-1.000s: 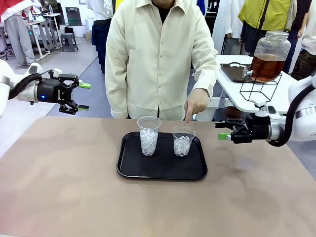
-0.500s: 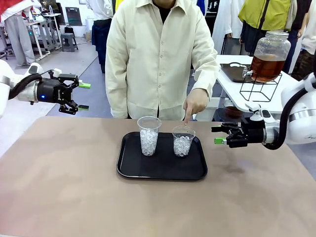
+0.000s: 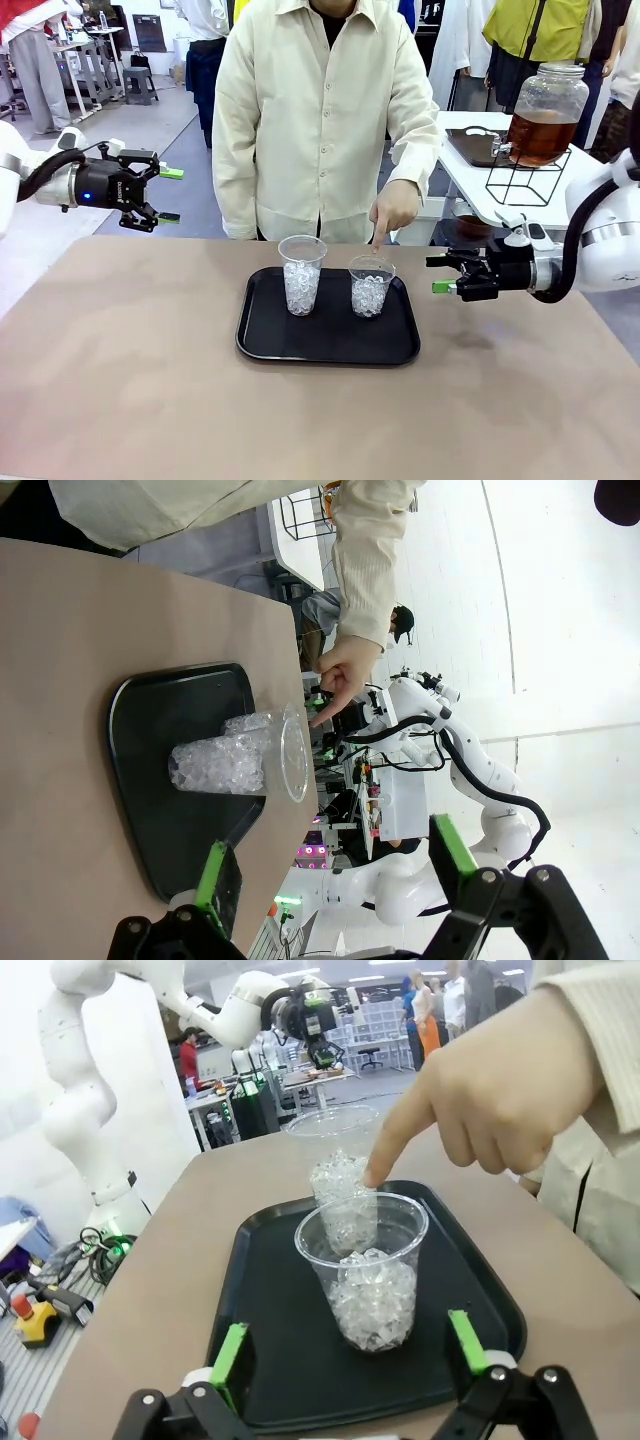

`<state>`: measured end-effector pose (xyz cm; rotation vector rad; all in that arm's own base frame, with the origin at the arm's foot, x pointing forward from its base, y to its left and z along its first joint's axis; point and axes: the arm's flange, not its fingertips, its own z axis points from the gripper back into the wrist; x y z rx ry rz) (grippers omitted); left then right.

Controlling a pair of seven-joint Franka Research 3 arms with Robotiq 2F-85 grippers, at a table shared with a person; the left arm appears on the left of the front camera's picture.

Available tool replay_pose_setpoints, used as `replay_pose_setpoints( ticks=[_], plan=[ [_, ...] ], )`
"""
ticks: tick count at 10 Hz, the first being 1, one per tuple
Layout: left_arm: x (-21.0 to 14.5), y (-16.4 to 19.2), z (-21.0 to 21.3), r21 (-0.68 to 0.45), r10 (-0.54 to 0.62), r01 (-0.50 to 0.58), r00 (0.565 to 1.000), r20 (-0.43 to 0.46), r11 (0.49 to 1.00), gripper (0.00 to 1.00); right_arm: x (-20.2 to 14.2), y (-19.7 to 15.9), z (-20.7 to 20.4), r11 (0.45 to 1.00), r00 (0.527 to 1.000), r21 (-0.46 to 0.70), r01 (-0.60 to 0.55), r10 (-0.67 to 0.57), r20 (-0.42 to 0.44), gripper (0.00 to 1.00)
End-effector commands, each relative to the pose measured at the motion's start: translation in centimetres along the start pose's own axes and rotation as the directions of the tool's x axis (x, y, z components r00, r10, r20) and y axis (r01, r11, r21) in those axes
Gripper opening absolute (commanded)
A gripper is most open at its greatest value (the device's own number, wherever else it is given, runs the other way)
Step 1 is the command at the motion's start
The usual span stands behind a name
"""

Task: Pour the drink into the iced cup.
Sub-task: Pick up the iced cup indicated by the human and present it to them.

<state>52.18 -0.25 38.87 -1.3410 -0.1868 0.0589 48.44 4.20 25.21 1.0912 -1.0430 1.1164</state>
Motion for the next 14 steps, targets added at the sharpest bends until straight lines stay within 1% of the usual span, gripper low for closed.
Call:
replay_pose_setpoints(
  ticks=[1, 5, 8, 12, 14],
  plan=[
    [0.0, -0.2, 0.1, 0.002, -0.003, 0.003, 1.000, 0.003, 1.000, 1.00, -1.0, -1.2, -1.6, 0.995, 0.996, 0.035, -0.088, 0.088, 0.014, 1.00],
    [0.0, -0.2, 0.1, 0.002, -0.003, 0.003, 1.000, 0.003, 1.000, 1.00, -2.4, -2.2, -4.0, 0.993, 0.998, 0.099, -0.058, 0.055, 0.039, 1.00],
    [0.0, -0.2, 0.1, 0.002, -0.003, 0.003, 1.000, 0.003, 1.000, 1.00, -3.0, -2.9, -5.2, 0.993, 0.998, 0.109, -0.036, 0.029, 0.064, 1.00],
    [0.0, -0.2, 0.1, 0.002, -0.003, 0.003, 1.000, 0.003, 1.000, 1.00, -3.7, -3.5, -6.8, 0.996, 0.996, 0.083, -0.017, 0.009, 0.093, 1.00],
    [0.0, -0.2, 0.1, 0.002, -0.003, 0.003, 1.000, 0.003, 1.000, 1.00, -3.9, -3.6, -7.6, 0.998, 0.997, 0.065, -0.014, 0.009, 0.077, 1.00]
  ],
)
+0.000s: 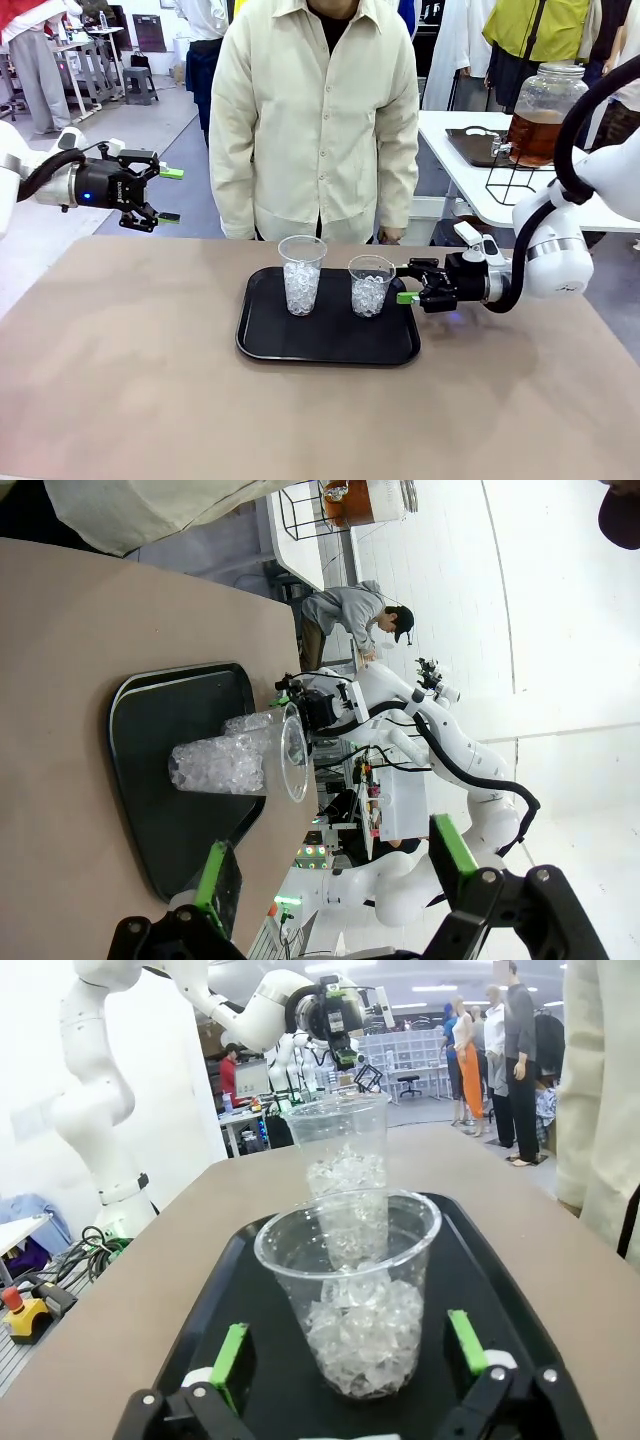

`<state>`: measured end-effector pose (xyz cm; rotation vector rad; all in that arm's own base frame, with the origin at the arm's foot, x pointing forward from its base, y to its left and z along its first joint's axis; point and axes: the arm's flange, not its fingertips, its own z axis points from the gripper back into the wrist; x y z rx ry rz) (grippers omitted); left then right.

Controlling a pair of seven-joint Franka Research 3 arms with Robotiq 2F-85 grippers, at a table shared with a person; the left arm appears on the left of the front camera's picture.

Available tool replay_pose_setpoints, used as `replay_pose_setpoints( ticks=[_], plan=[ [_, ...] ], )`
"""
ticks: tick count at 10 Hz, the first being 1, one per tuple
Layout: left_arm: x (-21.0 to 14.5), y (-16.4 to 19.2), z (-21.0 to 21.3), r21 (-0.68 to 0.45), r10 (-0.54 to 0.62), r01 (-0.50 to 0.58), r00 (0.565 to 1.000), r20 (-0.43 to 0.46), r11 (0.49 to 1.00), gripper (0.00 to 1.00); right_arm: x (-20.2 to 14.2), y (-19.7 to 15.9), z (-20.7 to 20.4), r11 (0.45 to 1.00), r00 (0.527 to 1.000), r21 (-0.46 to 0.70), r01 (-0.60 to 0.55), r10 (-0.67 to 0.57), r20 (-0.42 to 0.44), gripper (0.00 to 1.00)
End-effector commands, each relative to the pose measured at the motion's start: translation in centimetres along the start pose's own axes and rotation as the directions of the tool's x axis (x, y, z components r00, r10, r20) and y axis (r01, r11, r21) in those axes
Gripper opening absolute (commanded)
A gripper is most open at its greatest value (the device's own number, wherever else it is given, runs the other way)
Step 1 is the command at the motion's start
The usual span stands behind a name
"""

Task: Pour the drink into the iced cup.
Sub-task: Pick up the iced cup indicated by the human and present it to them.

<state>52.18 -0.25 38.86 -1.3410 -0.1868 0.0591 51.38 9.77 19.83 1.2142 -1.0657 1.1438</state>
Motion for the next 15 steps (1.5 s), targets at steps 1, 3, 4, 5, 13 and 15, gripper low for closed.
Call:
replay_pose_setpoints(
  ticks=[1, 3, 4, 5, 13, 15],
  plan=[
    [0.0, -0.2, 0.1, 0.002, -0.003, 0.003, 1.000, 0.003, 1.000, 1.00, 0.0, -0.9, -1.2, 0.999, 1.000, -0.038, -0.003, 0.003, -0.004, 1.00],
    [0.0, -0.2, 0.1, 0.002, -0.003, 0.003, 1.000, 0.003, 1.000, 1.00, 0.0, -1.2, -1.7, 0.999, 1.000, -0.051, 0.005, -0.005, -0.004, 1.00],
    [0.0, -0.2, 0.1, 0.002, -0.003, 0.003, 1.000, 0.003, 1.000, 1.00, 0.0, -1.3, -2.2, 0.999, 1.000, -0.054, 0.003, -0.003, -0.007, 1.00],
    [0.0, -0.2, 0.1, 0.002, -0.003, 0.003, 1.000, 0.003, 1.000, 1.00, 0.1, -1.3, -2.5, 0.999, 1.000, -0.052, 0.001, -0.001, -0.007, 1.00],
    [0.0, -0.2, 0.1, 0.002, -0.003, 0.003, 1.000, 0.003, 1.000, 1.00, 0.2, -1.6, -5.8, 1.000, 1.000, -0.002, 0.017, -0.017, -0.002, 1.00],
    [0.0, -0.2, 0.1, 0.002, -0.003, 0.003, 1.000, 0.003, 1.000, 1.00, 0.1, -1.6, -6.2, 1.000, 1.000, -0.014, 0.018, -0.019, -0.002, 1.00]
  ],
)
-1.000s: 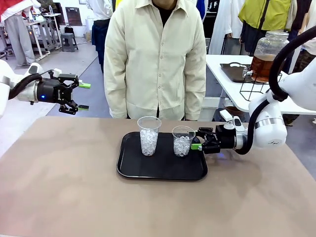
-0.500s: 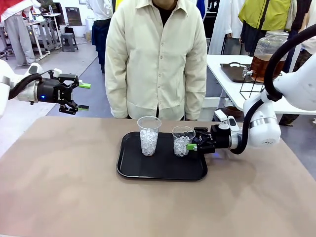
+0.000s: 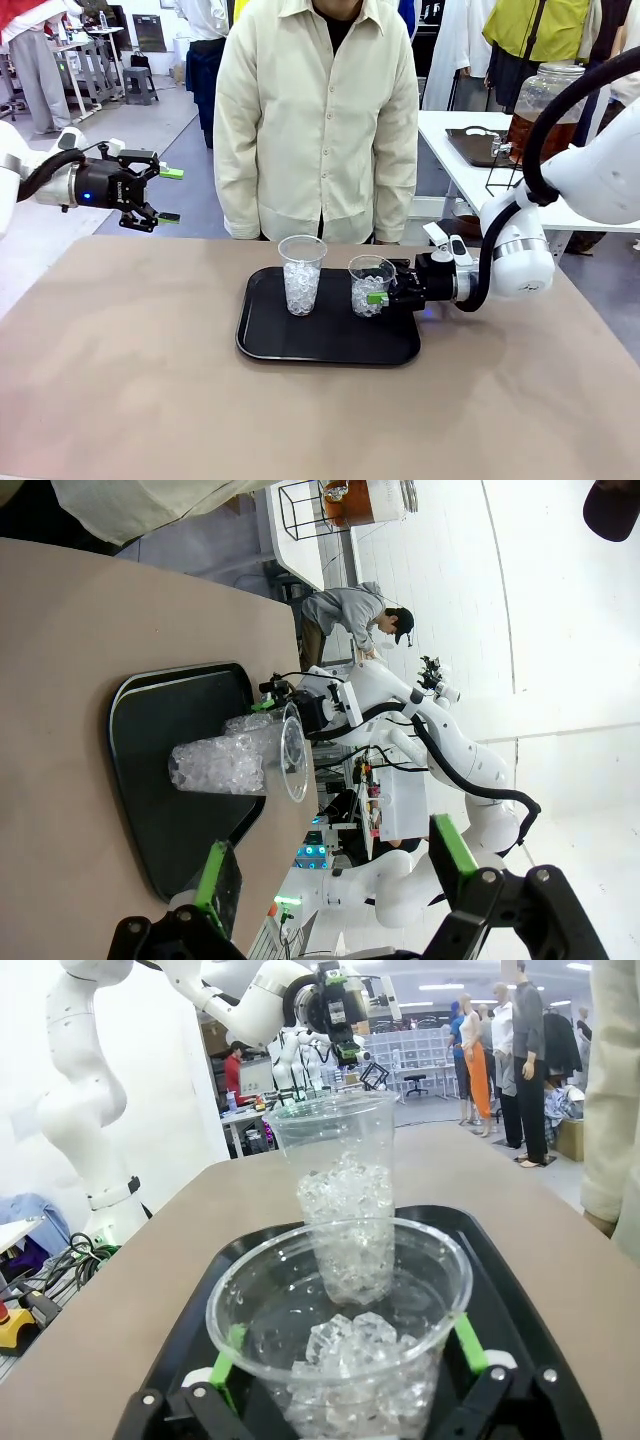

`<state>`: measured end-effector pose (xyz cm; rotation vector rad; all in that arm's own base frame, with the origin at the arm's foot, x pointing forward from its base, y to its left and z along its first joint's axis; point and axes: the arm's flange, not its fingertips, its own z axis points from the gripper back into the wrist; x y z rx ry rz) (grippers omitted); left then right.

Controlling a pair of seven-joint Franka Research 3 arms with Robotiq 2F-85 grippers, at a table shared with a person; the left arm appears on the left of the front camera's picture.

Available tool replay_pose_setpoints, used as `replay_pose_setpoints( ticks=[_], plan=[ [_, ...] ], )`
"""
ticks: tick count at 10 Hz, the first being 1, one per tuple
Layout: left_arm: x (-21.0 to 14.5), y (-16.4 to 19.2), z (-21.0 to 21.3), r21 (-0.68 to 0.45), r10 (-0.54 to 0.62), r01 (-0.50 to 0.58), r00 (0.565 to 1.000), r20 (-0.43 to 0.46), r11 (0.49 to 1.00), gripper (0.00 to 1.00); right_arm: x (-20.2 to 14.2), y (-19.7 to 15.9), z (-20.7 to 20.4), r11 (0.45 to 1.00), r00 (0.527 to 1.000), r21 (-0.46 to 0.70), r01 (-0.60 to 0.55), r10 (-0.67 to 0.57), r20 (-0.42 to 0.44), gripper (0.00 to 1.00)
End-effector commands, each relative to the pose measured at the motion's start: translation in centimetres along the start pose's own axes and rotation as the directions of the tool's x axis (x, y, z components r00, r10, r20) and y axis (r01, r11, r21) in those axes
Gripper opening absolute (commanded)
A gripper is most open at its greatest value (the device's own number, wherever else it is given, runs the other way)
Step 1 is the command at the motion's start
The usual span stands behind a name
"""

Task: Pour the drink into the iced cup.
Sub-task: Pick up the iced cup indicated by the human and present it to them.

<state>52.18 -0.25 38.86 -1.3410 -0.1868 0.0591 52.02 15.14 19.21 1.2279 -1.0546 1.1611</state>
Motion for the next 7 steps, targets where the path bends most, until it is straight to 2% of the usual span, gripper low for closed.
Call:
replay_pose_setpoints(
  ticks=[1, 2, 4, 7],
  plan=[
    [-0.01, -0.16, 0.08, 0.002, -0.003, 0.003, 1.000, 0.003, 1.000, 1.00, 0.24, -0.89, -0.79, 0.999, 1.000, -0.030, 0.026, -0.026, 0.003, 1.00],
    [-0.01, -0.16, 0.08, 0.002, -0.003, 0.003, 1.000, 0.003, 1.000, 1.00, 0.23, -0.82, -0.75, 0.999, 0.999, -0.015, 0.032, -0.032, 0.003, 1.00],
    [-0.01, -0.16, 0.08, 0.002, -0.003, 0.003, 1.000, 0.003, 1.000, 1.00, 0.32, -0.50, -0.66, 1.000, 1.000, 0.015, 0.020, -0.020, 0.016, 0.60],
    [-0.01, -0.16, 0.08, 0.002, -0.003, 0.003, 1.000, 0.003, 1.000, 1.00, 0.26, -0.49, -0.65, 0.999, 0.999, 0.013, 0.041, -0.041, 0.006, 0.60]
  ],
)
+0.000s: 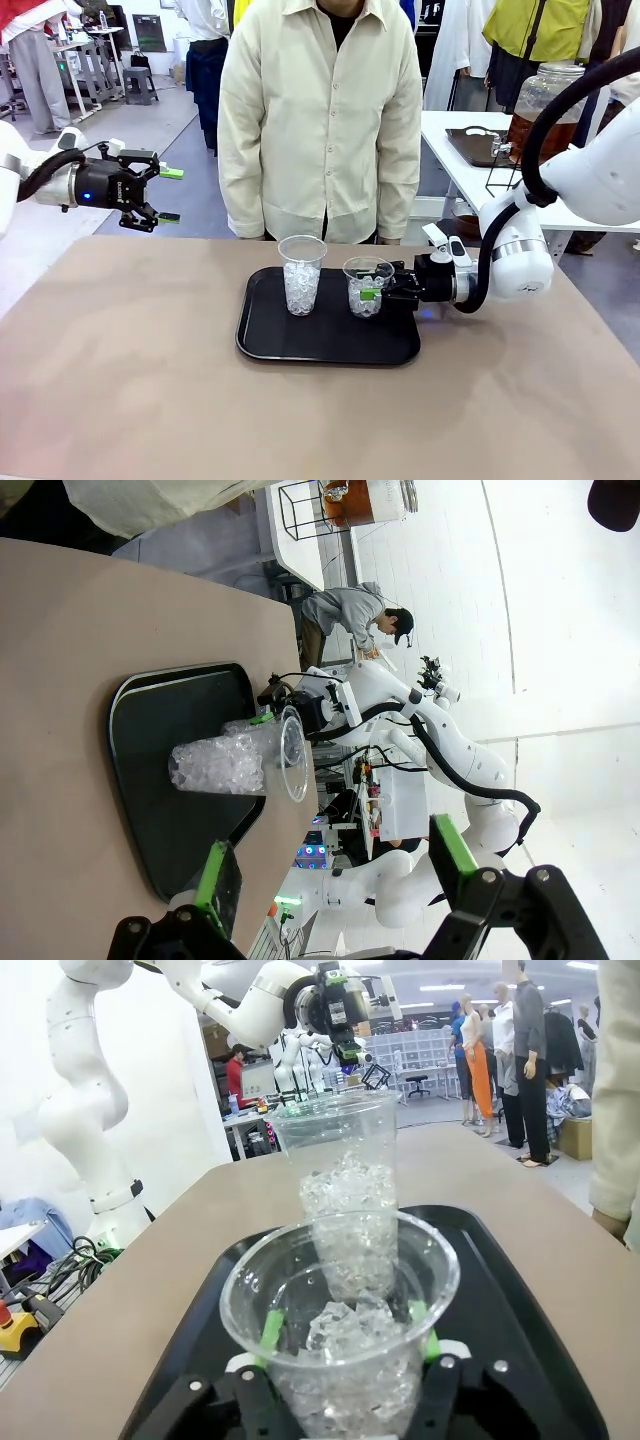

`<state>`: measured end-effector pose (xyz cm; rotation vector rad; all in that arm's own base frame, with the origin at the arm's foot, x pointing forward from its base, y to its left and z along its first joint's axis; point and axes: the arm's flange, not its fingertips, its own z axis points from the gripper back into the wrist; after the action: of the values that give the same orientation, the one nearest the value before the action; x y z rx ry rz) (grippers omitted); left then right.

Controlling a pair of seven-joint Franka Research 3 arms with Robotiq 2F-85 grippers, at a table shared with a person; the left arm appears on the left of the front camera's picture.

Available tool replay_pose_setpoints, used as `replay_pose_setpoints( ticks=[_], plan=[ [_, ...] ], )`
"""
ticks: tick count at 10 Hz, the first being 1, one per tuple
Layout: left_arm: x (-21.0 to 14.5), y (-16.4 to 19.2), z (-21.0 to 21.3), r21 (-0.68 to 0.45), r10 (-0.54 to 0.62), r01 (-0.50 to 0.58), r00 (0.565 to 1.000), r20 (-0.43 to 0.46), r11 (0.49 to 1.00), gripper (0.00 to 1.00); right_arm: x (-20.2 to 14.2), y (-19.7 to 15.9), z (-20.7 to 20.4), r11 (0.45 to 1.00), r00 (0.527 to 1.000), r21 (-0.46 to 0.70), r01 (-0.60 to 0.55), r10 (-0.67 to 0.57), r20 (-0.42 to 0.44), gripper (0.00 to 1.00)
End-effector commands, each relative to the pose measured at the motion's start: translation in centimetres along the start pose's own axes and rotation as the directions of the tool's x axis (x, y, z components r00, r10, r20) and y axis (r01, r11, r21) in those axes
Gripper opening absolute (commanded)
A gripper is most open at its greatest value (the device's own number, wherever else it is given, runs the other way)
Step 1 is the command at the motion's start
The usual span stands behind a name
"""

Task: Pour the drink into the iced cup.
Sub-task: Pick up the iced cup indicated by the human and present it to them.

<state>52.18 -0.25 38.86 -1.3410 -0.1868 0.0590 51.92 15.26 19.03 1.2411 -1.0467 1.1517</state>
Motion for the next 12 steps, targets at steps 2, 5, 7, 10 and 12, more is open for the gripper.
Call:
replay_pose_setpoints(
  ticks=[2, 5, 7, 10, 12],
  plan=[
    [0.0, -0.2, 0.1, 0.002, -0.003, 0.003, 1.000, 0.003, 1.000, 1.00, 0.9, -0.5, -0.4, 0.999, 0.999, 0.004, 0.038, -0.038, 0.015, 0.60],
    [0.0, -0.2, 0.1, 0.002, -0.003, 0.003, 1.000, 0.003, 1.000, 1.00, 6.5, -0.1, 0.6, 0.998, 0.998, -0.011, 0.057, -0.057, 0.039, 0.60],
    [0.0, -0.2, 0.1, 0.002, -0.003, 0.003, 1.000, 0.003, 1.000, 1.00, 10.6, -0.7, 1.1, 0.999, 0.998, -0.016, 0.045, -0.044, 0.034, 0.60],
    [0.0, -0.2, 0.1, 0.002, -0.003, 0.003, 1.000, 0.003, 1.000, 1.00, 15.4, -2.1, 1.4, 0.999, 0.999, -0.012, 0.041, -0.040, 0.033, 0.60],
    [0.0, -0.2, 0.1, 0.002, -0.003, 0.003, 1.000, 0.003, 1.000, 1.00, 14.5, -1.4, 1.6, 1.000, 0.999, -0.016, 0.012, -0.011, 0.034, 0.60]
  ],
)
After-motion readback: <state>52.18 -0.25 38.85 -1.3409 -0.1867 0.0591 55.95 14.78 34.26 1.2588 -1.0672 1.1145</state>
